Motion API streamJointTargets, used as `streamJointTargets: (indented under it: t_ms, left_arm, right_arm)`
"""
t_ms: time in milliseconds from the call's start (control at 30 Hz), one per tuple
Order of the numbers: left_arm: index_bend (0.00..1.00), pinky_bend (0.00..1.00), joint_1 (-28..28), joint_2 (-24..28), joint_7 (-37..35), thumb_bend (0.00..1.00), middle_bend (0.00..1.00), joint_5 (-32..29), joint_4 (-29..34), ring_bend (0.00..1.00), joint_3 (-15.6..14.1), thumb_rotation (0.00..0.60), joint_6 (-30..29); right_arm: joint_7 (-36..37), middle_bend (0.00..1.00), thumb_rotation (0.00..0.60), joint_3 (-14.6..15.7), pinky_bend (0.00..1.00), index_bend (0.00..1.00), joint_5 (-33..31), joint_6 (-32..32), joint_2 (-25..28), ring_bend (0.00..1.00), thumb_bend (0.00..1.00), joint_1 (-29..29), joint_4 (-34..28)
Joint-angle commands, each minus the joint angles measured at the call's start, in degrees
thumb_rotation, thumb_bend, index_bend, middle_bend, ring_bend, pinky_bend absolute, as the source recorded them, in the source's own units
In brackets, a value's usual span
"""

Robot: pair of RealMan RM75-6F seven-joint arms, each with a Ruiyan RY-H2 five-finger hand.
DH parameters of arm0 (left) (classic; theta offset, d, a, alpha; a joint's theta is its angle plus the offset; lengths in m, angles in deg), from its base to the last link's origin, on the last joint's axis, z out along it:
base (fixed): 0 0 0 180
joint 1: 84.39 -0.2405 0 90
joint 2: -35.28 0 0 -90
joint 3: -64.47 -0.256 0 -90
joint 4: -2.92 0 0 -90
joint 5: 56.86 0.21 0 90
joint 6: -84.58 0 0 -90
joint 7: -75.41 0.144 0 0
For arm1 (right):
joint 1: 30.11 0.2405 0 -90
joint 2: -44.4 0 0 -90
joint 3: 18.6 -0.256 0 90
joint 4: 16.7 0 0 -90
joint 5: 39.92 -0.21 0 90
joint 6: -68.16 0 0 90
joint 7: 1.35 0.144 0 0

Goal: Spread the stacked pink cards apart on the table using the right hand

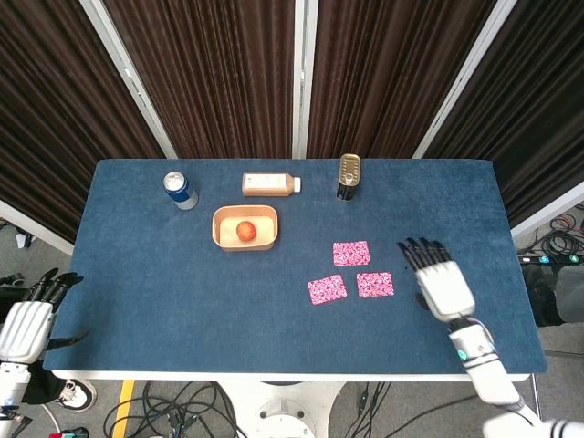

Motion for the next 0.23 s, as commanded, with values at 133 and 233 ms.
streamJointTargets:
  t_ms: [133, 233]
  left_arm:
    - [0.18, 0.19, 0.1, 0.0, 0.3, 0.01, 0.15, 0.3, 0.2, 0.02, -0.1, 0.6, -0.1]
    - [0.18, 0.19, 0.2, 0.0, 0.7, 0.01, 0.15, 0.6, 0.4, 0.02, -0.2, 0.6, -0.1]
  right_arm:
    - [9.1, 0.0, 0.6, 4.3, 0.0, 0.0, 7.2, 9.8, 0.3, 0.0, 0.06, -10.3, 6.9]
    - [9.6, 0.0, 0.6, 4.0, 0.0, 0.0, 7.8, 10.3, 0.5, 0.0, 0.06, -11.9, 7.8]
